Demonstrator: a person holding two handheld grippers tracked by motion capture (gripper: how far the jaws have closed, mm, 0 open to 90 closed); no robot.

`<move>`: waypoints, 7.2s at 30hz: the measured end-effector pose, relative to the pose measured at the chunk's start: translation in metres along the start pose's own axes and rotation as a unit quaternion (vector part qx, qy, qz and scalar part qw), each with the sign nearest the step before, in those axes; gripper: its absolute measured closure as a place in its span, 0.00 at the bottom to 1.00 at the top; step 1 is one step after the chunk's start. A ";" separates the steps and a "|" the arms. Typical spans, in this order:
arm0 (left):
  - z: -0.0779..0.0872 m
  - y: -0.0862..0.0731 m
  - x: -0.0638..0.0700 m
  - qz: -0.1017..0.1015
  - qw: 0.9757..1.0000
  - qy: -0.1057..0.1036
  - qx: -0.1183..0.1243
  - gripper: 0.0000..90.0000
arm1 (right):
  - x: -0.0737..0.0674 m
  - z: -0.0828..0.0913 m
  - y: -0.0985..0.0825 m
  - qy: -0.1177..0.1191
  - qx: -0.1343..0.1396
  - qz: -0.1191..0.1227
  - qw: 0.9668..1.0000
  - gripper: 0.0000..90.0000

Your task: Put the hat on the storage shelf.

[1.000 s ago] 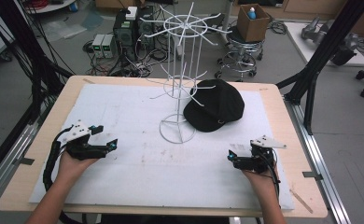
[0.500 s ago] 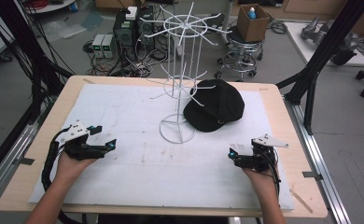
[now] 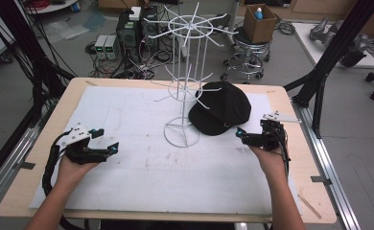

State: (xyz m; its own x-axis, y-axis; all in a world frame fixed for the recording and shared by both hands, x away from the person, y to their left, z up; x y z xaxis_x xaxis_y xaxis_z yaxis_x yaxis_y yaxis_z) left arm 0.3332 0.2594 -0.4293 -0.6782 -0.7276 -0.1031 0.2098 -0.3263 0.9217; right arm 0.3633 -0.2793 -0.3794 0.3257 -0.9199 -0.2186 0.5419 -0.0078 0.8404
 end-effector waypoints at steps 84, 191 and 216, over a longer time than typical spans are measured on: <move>-0.006 -0.006 -0.003 0.006 1.000 -0.006 -0.017 0.19 | 0.032 -0.191 0.096 -0.048 -0.096 -0.079 0.991 0.10; -0.002 -0.004 -0.002 0.001 1.000 -0.008 -0.012 0.19 | -0.045 0.182 0.283 0.084 0.109 0.123 0.983 0.86; -0.002 -0.003 -0.001 0.000 1.000 -0.008 -0.014 0.19 | -0.064 0.159 0.276 0.161 0.090 0.122 0.975 0.86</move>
State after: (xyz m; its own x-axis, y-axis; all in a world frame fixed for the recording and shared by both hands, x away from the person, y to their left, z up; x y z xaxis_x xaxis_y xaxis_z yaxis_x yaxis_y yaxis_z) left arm 0.3346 0.2594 -0.4330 -0.6900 -0.7173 -0.0970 0.2293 -0.3437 0.9107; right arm 0.3691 -0.2847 -0.0545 0.6699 -0.7326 -0.1203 0.2819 0.1012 0.9541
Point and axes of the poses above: each handheld gripper's, and its own axes: z roughly backward along the jaws, y roughly out of its top, x roughly to its right, the point moved 2 cm from there along -z, roughly forward along the jaws, and after that the axes turned 8 degrees about -z, right-handed, at the moved point
